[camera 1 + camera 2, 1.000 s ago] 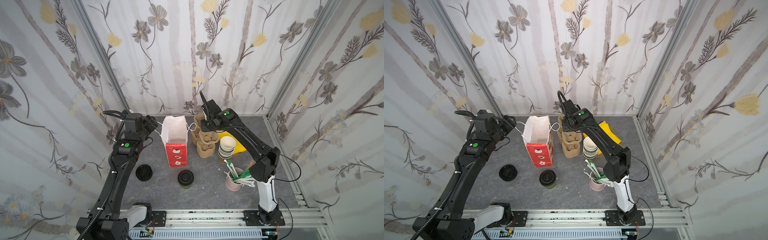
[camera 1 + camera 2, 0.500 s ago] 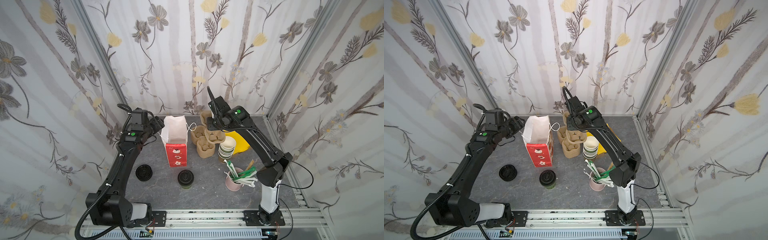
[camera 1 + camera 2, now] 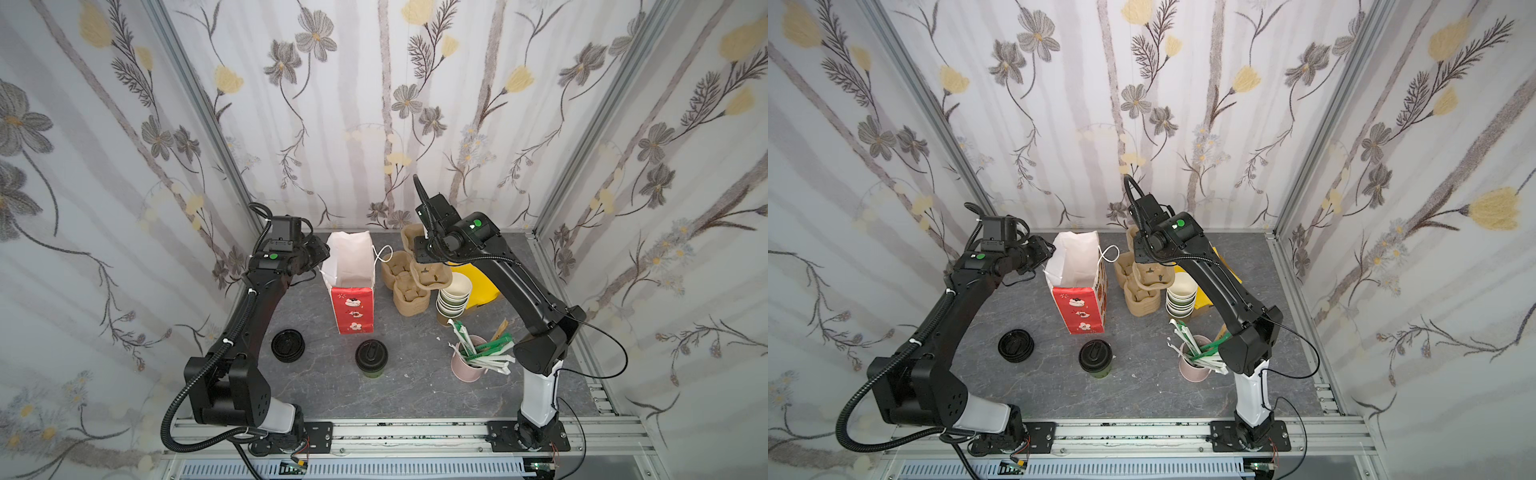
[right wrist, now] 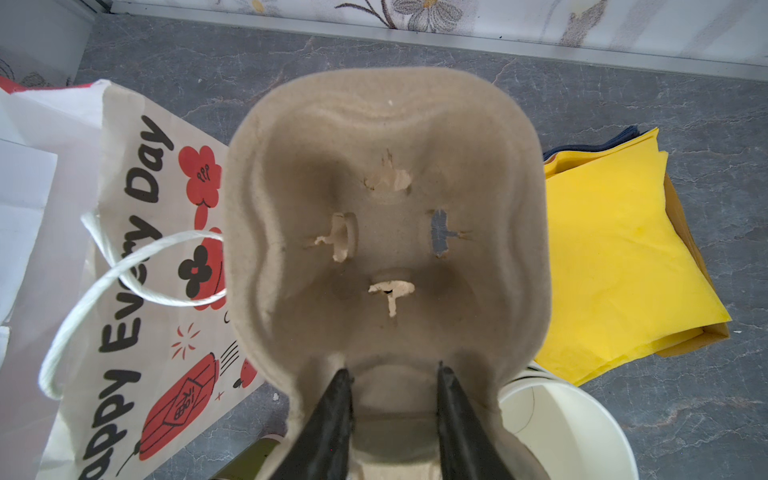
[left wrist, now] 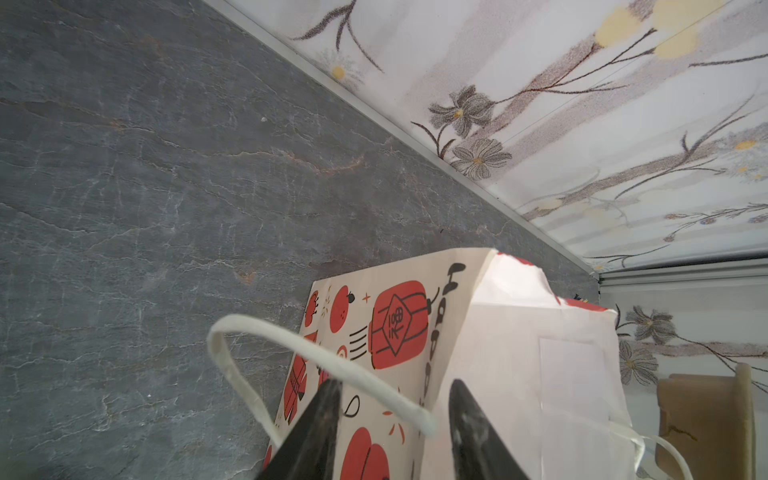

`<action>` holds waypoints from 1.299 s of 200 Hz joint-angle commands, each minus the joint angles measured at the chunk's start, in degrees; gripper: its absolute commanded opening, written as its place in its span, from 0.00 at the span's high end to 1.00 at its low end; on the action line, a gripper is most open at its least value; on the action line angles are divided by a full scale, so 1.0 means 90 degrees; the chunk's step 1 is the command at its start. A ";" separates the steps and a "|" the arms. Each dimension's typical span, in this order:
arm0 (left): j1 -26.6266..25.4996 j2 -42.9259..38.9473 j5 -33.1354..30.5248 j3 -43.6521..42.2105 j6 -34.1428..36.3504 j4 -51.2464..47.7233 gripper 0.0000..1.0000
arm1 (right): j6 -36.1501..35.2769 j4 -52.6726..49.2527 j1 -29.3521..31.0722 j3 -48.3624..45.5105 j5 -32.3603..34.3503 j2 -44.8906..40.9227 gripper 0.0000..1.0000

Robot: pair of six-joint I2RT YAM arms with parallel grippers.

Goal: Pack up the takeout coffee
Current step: 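Lift the pulp carrier with the right gripper while the left grasps the bag handle, then carry the brown pulp carrier over the gift bag opening with the right gripper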

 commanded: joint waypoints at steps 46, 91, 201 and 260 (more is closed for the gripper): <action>0.0001 0.0006 0.0376 0.0002 0.0287 -0.0016 0.80 | 0.0092 0.0099 0.0044 0.0023 0.0020 0.0034 0.66; 0.0003 -0.0111 0.0436 -0.0153 0.0360 -0.0043 0.91 | 0.0126 0.0018 0.0046 0.0023 0.0124 -0.0114 0.66; -0.0721 -0.0704 -0.0628 -0.0524 -0.0339 0.0299 1.00 | 0.0594 0.0709 0.0189 0.0033 -0.0424 -0.0608 0.67; -0.0804 -0.1309 -0.0793 -0.1280 -0.0837 0.1106 1.00 | 0.1276 0.2049 0.0543 0.0033 -0.0687 -0.0855 0.68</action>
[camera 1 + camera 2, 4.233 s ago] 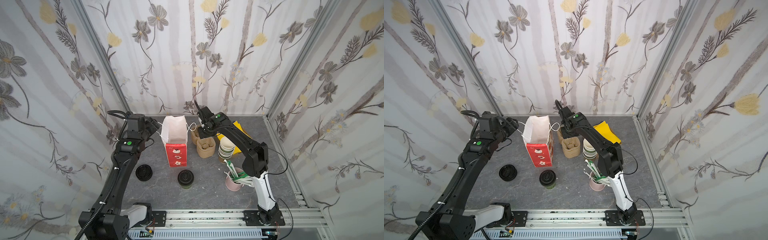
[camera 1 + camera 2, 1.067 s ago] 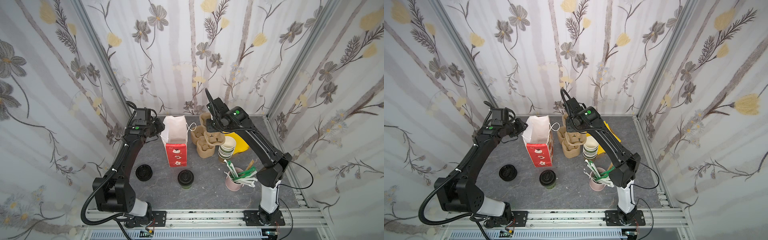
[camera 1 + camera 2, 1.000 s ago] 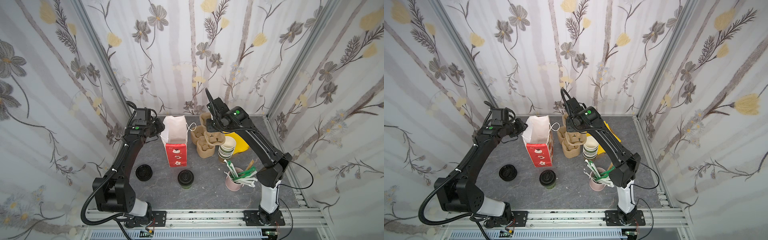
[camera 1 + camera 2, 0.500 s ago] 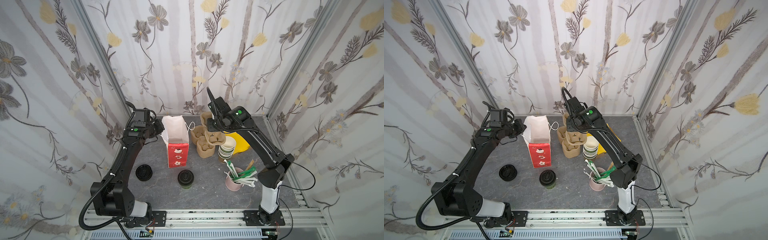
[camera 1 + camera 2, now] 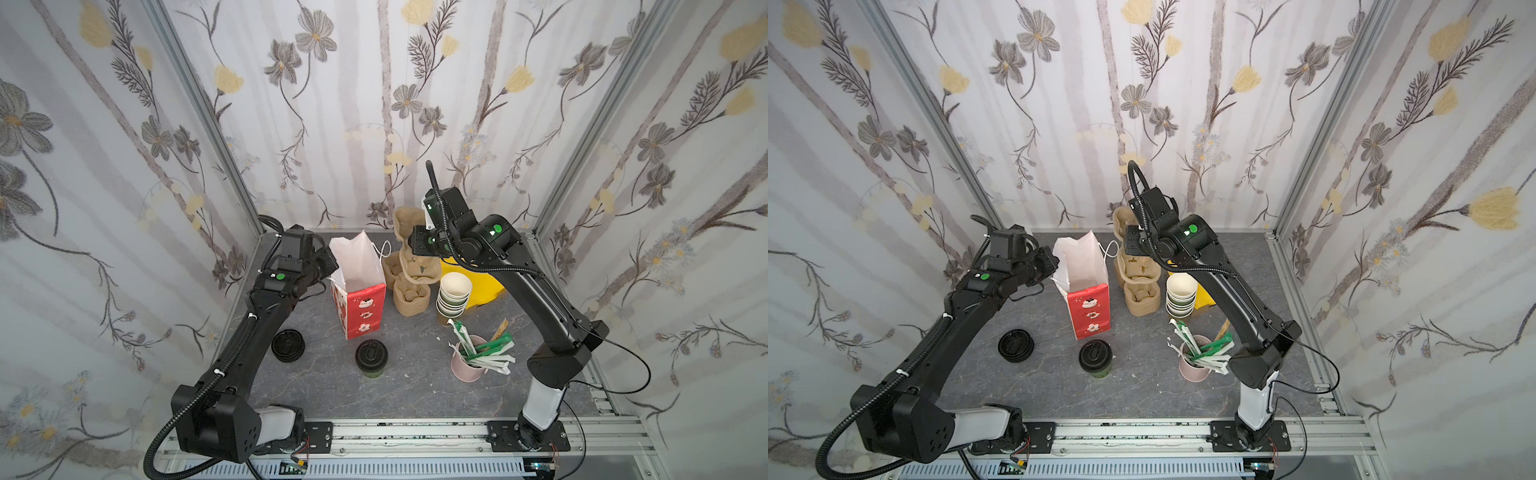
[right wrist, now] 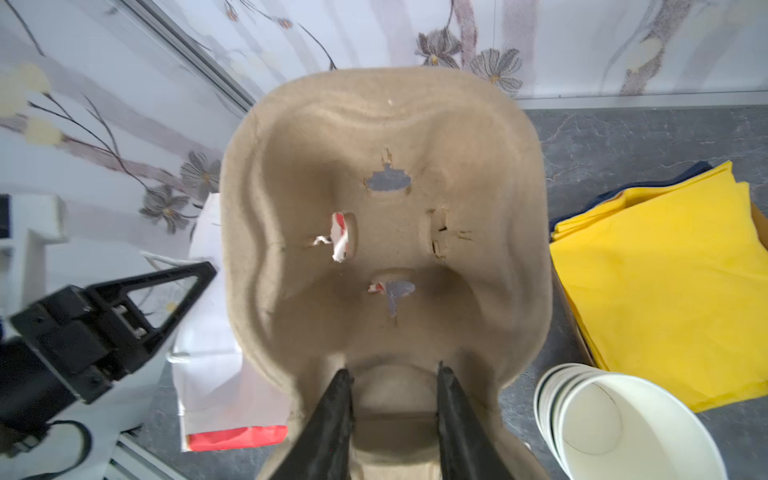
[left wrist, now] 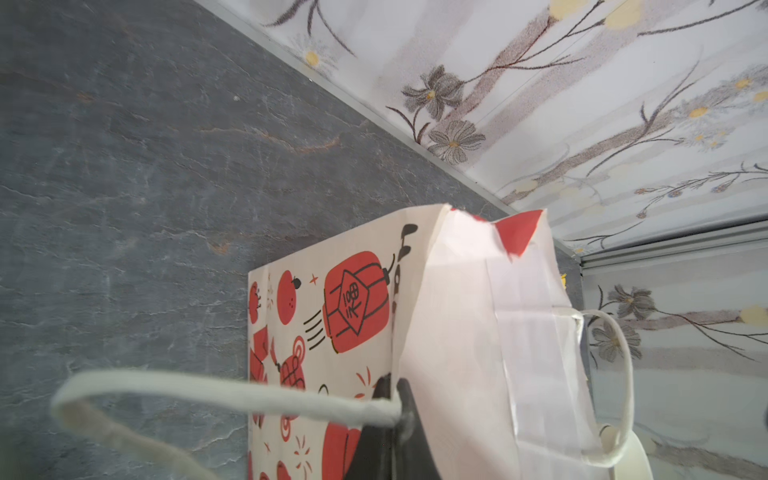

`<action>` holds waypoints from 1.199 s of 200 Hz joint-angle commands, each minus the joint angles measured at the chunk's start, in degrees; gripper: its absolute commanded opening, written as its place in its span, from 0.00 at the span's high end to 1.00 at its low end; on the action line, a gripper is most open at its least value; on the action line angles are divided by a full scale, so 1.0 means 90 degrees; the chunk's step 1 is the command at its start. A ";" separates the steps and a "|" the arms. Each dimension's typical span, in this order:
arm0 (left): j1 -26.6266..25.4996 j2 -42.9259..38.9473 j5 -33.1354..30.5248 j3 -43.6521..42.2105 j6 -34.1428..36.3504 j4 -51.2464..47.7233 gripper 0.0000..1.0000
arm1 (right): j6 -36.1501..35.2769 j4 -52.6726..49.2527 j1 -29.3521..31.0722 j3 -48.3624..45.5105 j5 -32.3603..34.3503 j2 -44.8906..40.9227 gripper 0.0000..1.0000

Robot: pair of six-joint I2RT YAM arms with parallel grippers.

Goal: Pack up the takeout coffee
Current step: 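Carry the brown pulp carrier over the gift bag opening with the right gripper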

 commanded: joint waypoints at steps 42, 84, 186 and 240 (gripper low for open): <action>-0.0011 -0.0178 0.0167 -0.0519 -0.0853 0.1039 1.00 | 0.0639 0.2432 0.0643 0.0027 -0.0283 0.0026 0.70; -0.0003 -0.0465 0.0272 -0.0764 -0.0899 0.1239 1.00 | 0.0738 0.3394 0.0932 0.0024 -0.0128 0.0415 0.70; -0.0002 -0.0786 0.0301 -0.1191 -0.1126 0.1436 1.00 | 0.0442 0.3733 0.1391 -0.0005 0.1717 0.1185 0.69; -0.0001 -0.0897 0.0241 -0.1334 -0.1202 0.1505 1.00 | 0.0365 0.3626 0.1409 -0.0133 0.1803 0.1434 0.69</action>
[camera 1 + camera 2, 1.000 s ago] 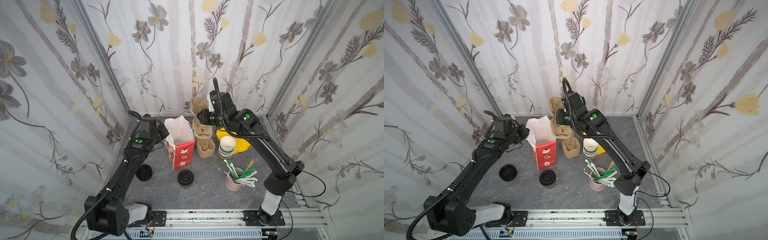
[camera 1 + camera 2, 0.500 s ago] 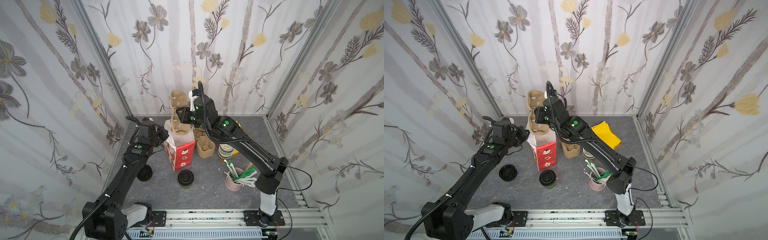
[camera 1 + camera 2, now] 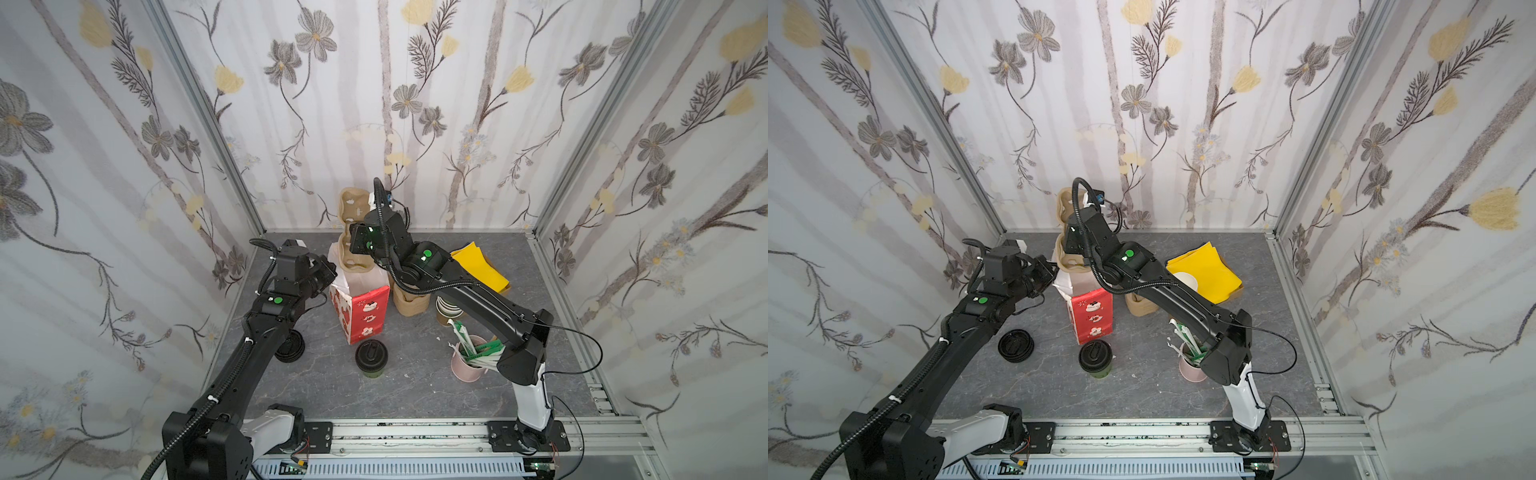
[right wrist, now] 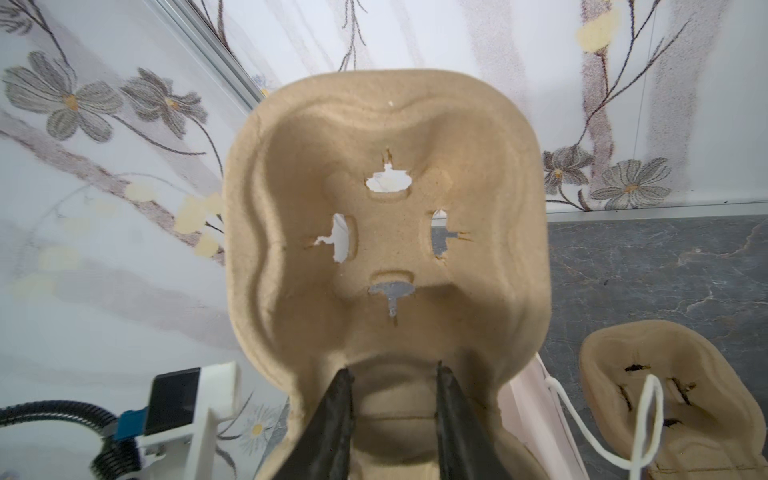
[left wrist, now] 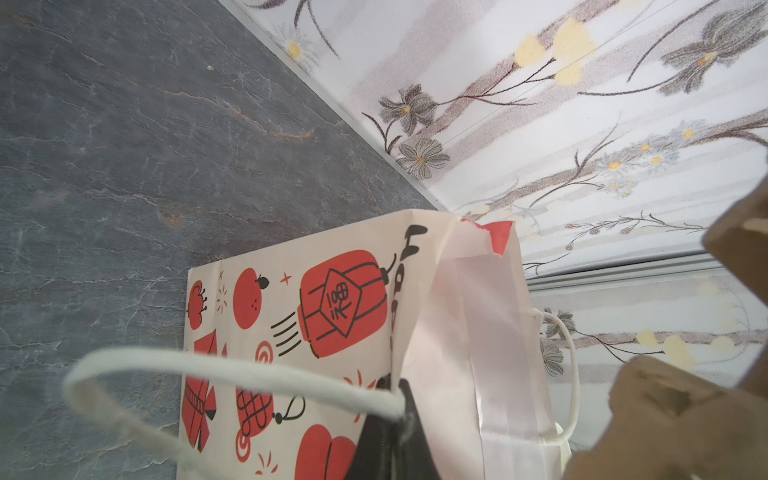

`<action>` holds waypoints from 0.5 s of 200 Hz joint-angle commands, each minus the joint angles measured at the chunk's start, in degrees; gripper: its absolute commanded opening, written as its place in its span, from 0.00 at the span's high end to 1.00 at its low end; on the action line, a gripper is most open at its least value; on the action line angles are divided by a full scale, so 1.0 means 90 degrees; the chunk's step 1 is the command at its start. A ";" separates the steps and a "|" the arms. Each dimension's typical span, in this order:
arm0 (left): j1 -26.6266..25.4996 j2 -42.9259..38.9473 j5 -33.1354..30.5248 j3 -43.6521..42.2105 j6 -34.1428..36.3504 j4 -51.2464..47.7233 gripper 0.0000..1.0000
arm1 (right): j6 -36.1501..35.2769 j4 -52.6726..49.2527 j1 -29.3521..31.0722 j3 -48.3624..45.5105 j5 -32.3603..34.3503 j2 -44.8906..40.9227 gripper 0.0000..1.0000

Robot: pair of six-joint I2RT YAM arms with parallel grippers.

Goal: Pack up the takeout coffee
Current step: 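Carry the brown pulp carrier over the gift bag opening with the right gripper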

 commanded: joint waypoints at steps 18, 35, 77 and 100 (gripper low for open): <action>0.0005 -0.0067 -0.0083 -0.0028 -0.0032 0.0281 1.00 | -0.0128 -0.0054 0.0031 -0.0021 0.0105 0.0178 0.69; 0.0007 -0.0081 -0.0097 -0.0027 -0.0063 0.0300 1.00 | -0.0140 -0.0100 0.0043 -0.0021 0.0064 0.0219 0.69; 0.0010 -0.0063 -0.0083 -0.0011 -0.0041 0.0339 1.00 | -0.0326 -0.0339 0.0065 -0.0021 0.0056 0.0351 0.69; 0.0004 -0.0033 -0.0083 0.0010 -0.0007 0.0364 1.00 | -0.0327 -0.0534 0.0070 -0.0021 0.0026 0.0353 0.69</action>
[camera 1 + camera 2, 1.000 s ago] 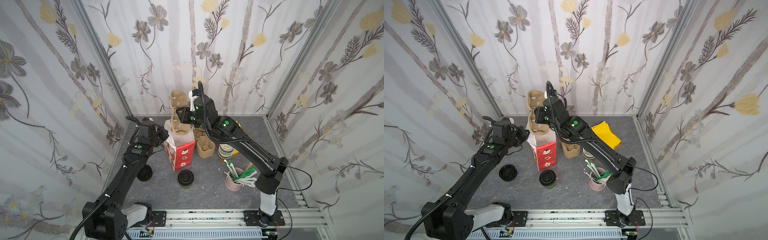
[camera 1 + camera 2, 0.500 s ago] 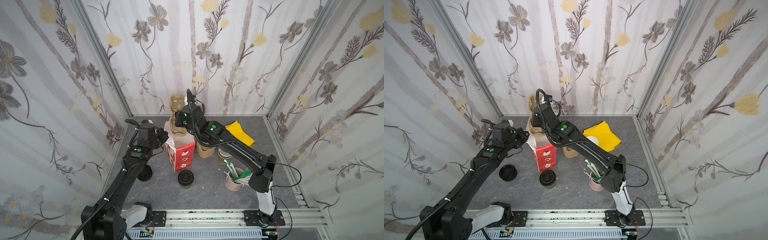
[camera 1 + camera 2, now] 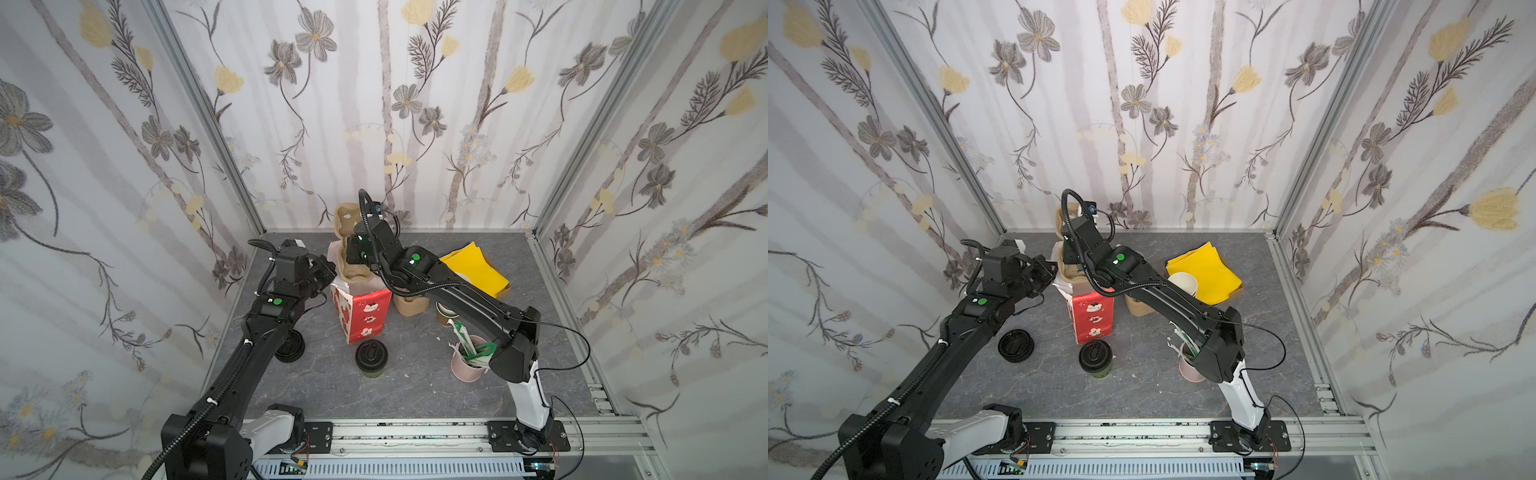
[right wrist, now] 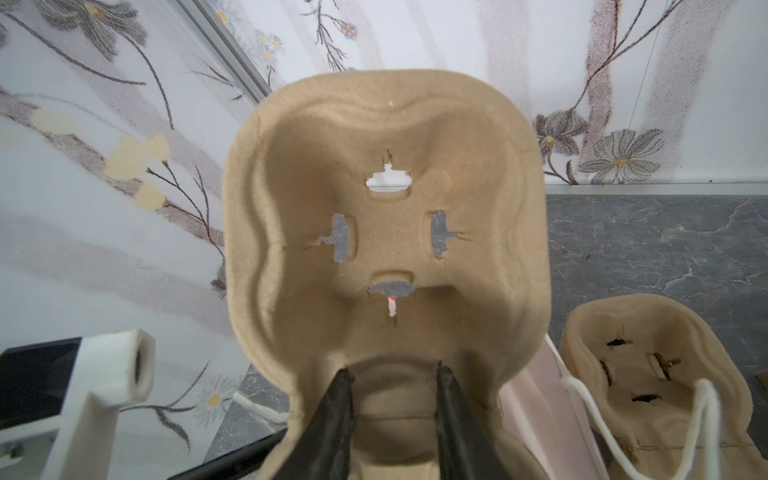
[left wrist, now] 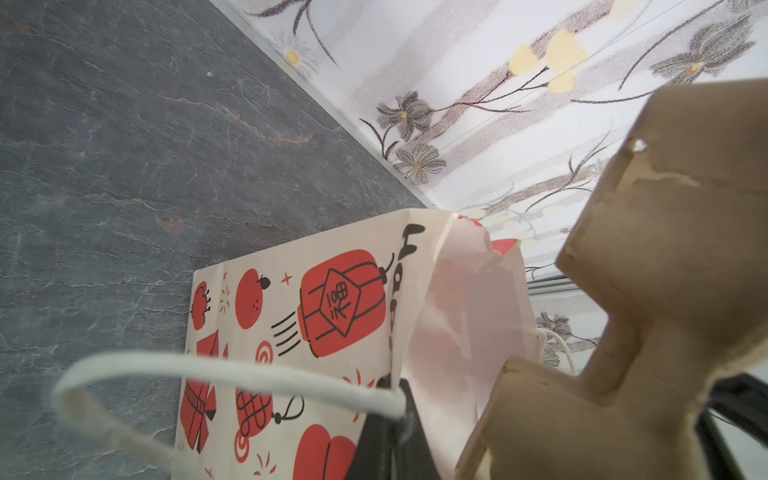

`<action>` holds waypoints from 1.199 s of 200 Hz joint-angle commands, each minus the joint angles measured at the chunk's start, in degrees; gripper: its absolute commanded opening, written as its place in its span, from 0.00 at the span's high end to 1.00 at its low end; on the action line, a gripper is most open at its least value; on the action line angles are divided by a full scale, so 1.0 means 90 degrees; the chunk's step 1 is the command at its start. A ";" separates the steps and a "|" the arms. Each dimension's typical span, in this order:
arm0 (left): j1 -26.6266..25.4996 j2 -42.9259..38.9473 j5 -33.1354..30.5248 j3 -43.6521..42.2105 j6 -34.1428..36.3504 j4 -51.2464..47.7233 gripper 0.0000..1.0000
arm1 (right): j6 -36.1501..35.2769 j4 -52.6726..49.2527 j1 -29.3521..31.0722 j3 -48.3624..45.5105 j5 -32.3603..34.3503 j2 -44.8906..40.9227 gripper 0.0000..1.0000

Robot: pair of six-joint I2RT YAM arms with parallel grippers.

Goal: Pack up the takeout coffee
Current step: 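Carry the brown pulp carrier over the gift bag opening with the right gripper, then lower the pulp carrier into the bag with the right gripper while the left holds it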

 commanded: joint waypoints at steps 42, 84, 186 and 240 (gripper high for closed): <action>0.0007 0.0042 -0.0078 0.0046 -0.0009 0.0362 1.00 | -0.0069 -0.0728 0.0055 0.0000 -0.0047 -0.0044 0.70; 0.0007 0.0088 -0.0078 0.0011 -0.0071 0.0423 1.00 | 0.0050 -0.1139 0.0127 0.0001 -0.0111 -0.0086 0.69; 0.0005 0.0165 0.0039 -0.0050 -0.0135 0.0511 1.00 | 0.0275 -0.1658 0.0049 0.0020 -0.0434 -0.0147 0.69; 0.0004 0.0174 0.0086 -0.0102 -0.0200 0.0548 1.00 | 0.0392 -0.1792 0.0011 0.0030 -0.0685 -0.0069 0.68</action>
